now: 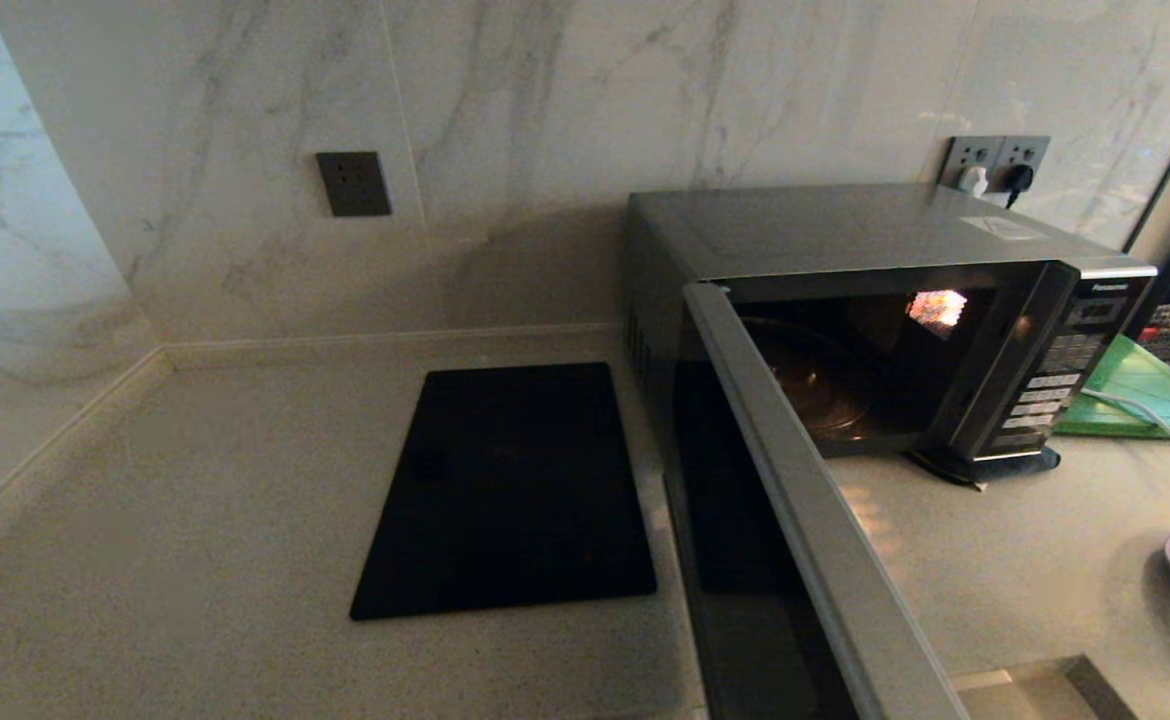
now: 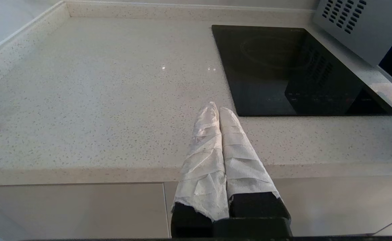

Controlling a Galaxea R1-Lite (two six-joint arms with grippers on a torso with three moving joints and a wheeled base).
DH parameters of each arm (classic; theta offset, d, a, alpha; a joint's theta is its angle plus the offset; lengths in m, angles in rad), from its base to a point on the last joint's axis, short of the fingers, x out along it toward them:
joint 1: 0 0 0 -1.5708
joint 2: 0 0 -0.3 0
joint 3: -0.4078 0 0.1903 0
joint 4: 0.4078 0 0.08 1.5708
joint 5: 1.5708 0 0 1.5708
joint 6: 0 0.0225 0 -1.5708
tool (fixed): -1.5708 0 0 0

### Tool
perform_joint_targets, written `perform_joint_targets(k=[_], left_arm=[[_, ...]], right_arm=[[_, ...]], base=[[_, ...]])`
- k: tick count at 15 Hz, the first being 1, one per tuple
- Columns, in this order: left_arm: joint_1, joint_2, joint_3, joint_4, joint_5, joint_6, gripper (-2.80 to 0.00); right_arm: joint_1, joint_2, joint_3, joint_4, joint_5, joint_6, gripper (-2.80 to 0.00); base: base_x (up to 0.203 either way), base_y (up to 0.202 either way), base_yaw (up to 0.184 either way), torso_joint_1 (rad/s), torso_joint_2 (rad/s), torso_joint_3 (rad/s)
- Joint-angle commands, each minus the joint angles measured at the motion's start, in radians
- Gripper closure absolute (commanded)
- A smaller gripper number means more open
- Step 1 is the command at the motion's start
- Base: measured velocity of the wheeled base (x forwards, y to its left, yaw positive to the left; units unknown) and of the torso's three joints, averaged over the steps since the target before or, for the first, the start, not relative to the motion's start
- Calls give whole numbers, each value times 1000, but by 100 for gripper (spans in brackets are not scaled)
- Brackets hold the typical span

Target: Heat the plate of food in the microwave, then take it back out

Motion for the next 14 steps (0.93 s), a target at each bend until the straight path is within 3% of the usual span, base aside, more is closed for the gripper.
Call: perform_joint_targets(k=[1,4,5,6,12,14], left_arm=[[0,2,0,0,1,-1,0],[0,2,0,0,1,-1,0],[0,2,0,0,1,-1,0],[0,2,0,0,1,-1,0],[0,2,0,0,1,-1,0],[0,2,0,0,1,-1,0]], right_arm=[[-17,65,-11,-6,0,-3,0],[-22,74,-13,-6,12,-71,0],[-22,78,-14,-6,12,-71,-153],[-25,80,-13,-6,14,-72,-280],[-55,32,-5,-3,37,-97,-280],[-57,-50,-4,1,78,-126,-280]], base=[[0,0,0,0,0,0],[0,0,0,0,0,0],[0,0,0,0,0,0],[0,0,0,0,0,0],[0,0,0,0,0,0],[0,0,0,0,0,0]])
